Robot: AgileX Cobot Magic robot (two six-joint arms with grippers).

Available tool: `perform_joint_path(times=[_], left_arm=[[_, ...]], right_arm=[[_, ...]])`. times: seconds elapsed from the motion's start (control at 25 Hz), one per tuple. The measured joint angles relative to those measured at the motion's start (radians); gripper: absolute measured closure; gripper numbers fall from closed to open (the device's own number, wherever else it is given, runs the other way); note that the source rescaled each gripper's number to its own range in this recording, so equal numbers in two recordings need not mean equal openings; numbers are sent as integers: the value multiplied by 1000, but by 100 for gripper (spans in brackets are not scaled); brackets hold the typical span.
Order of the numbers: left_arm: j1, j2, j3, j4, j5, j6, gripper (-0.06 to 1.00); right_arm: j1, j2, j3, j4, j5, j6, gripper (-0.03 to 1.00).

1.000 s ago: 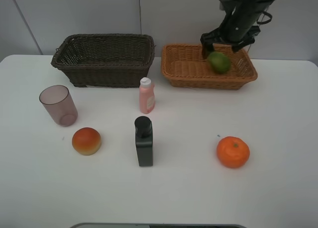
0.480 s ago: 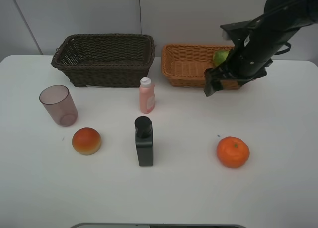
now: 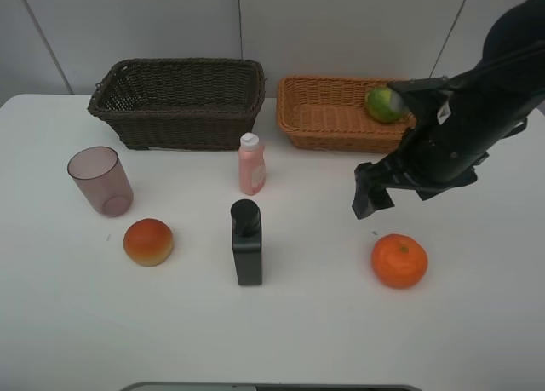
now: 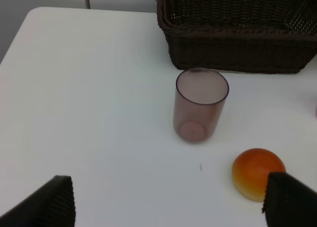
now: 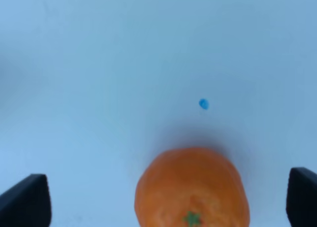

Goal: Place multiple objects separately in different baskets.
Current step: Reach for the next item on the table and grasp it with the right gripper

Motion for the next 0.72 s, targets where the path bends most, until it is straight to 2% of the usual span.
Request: perform_joint_path(times=[0.28, 0.56, 0.72], left_arm=[[0, 0, 0, 0, 0, 0, -3], [0, 0, 0, 0, 0, 0, -3], [0, 0, 0, 0, 0, 0, -3]], right_arm=[[4, -2, 116, -20, -35, 104, -3], [4, -3, 169, -54, -133, 182, -3], [4, 12, 195, -105, -190, 267, -3]])
